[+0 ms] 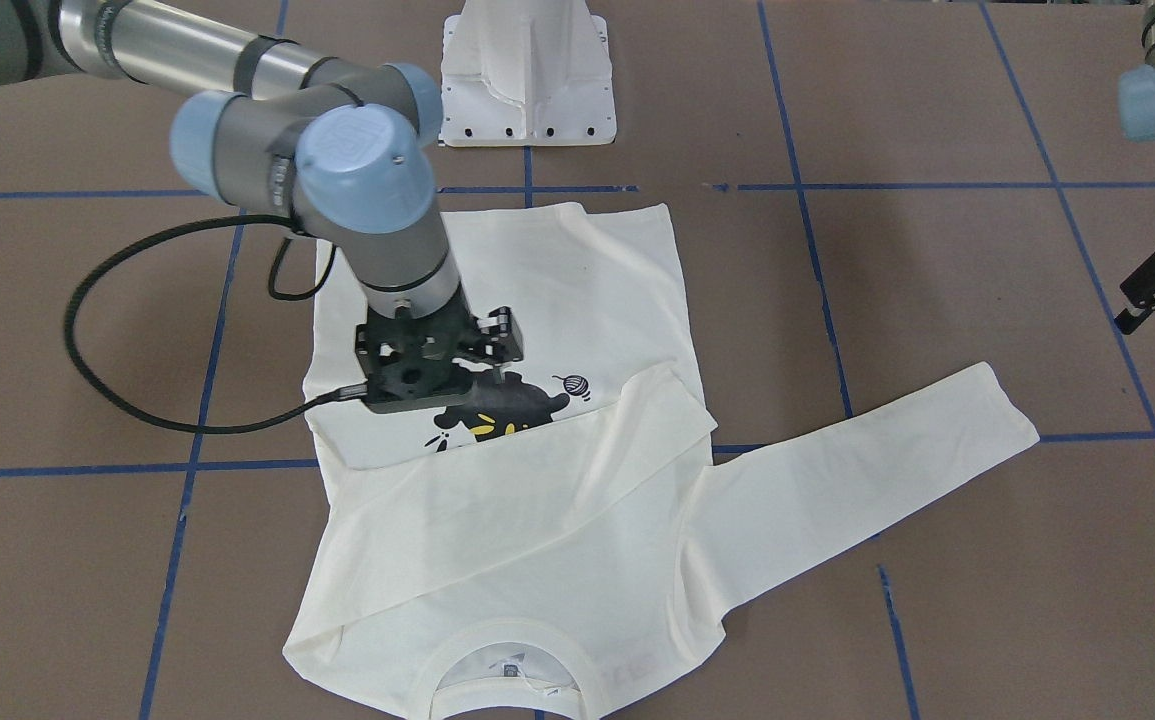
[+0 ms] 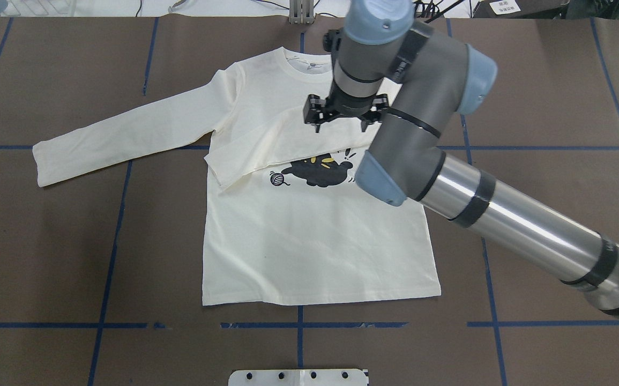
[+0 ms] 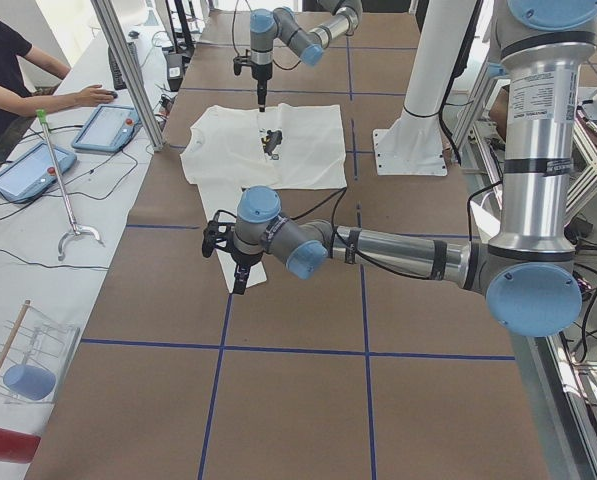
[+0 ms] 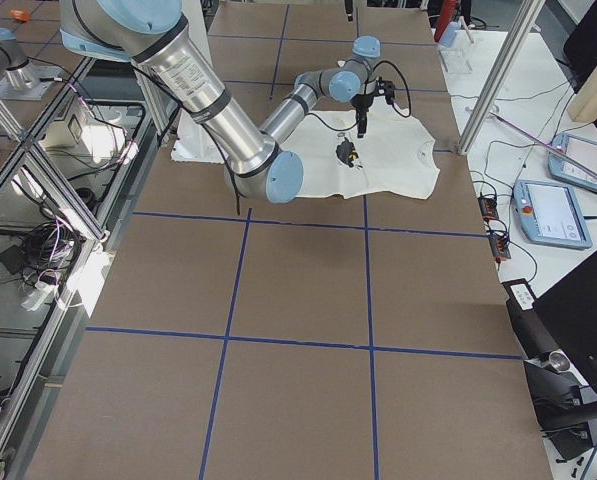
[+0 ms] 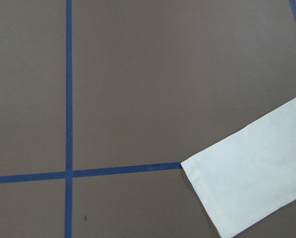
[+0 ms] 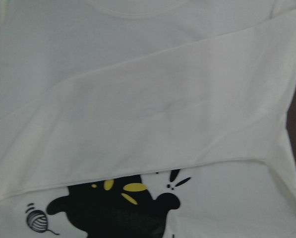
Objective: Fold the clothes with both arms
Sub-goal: 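Release the sleeve and withdraw the right gripper while the left gripper approaches the other cuff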
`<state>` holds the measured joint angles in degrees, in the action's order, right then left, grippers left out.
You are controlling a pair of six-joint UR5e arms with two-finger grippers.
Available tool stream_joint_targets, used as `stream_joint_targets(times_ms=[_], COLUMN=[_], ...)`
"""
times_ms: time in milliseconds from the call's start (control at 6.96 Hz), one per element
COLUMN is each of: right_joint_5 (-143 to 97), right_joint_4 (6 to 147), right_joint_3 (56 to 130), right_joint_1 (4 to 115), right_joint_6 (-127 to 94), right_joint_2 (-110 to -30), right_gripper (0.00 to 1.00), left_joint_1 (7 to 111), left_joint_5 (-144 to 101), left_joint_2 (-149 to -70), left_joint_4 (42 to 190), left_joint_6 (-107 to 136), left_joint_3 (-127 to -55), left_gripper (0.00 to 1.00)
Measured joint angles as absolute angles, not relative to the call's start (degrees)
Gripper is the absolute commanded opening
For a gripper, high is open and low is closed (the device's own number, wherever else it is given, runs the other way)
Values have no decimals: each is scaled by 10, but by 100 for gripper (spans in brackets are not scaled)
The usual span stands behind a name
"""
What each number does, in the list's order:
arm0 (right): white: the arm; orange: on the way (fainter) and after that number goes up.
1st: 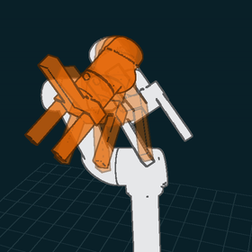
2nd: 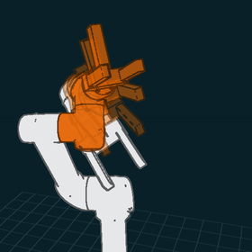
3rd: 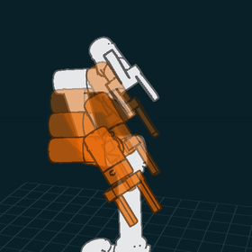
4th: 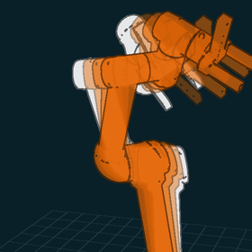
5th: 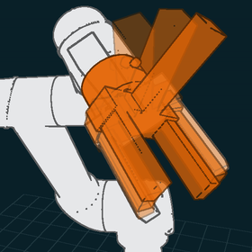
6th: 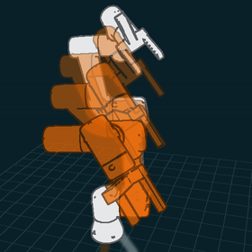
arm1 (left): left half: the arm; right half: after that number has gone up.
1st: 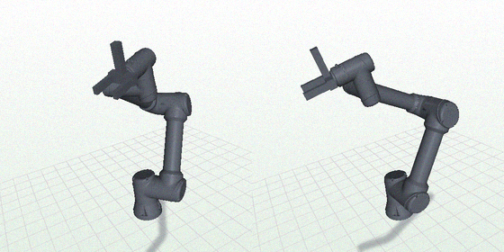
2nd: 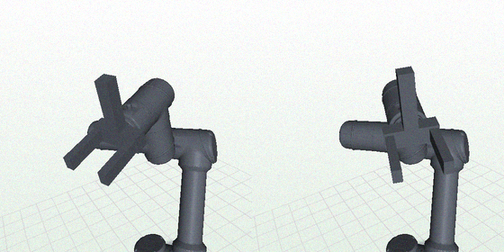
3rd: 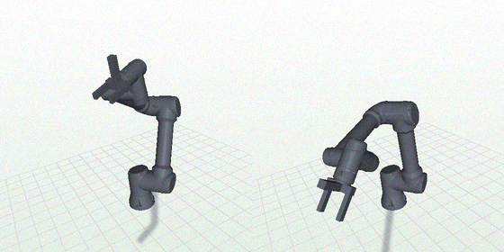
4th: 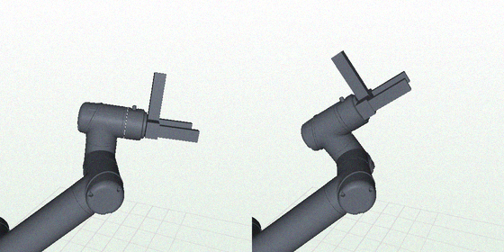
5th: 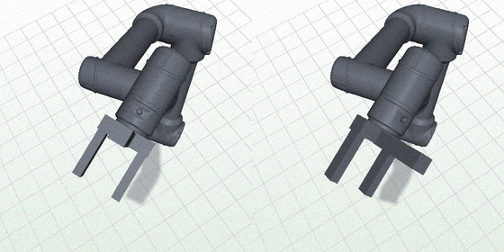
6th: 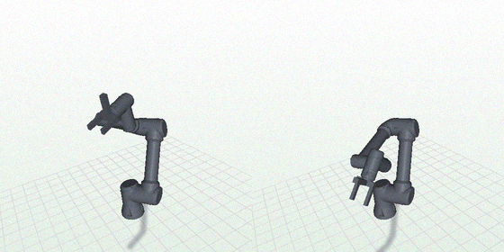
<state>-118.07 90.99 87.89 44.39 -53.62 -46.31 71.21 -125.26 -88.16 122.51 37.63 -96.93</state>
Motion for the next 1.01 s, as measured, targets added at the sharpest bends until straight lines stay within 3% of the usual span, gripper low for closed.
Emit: stream_joint_targets(times_ms=[287, 574, 1005], right_joint_5=[-1248, -1281, -1303], right_joint_4=[922, 923, 922], right_joint_3=[932, 968, 983], right_joint_1=[528, 580, 605], right_joint_6=[-431, -382, -373], right_joint_2=[-577, -650, -686], right_gripper=[100, 100, 100], left_joint_1=[622, 576, 560], left_joint_5=[-1172, -1129, -1092], left_joint_2=[-881, -896, -935], left_joint_4=[1295, 1376, 1403], left_joint_6=[494, 559, 570], left_joint_3=[-954, -890, -823], left_gripper=[100, 100, 100])
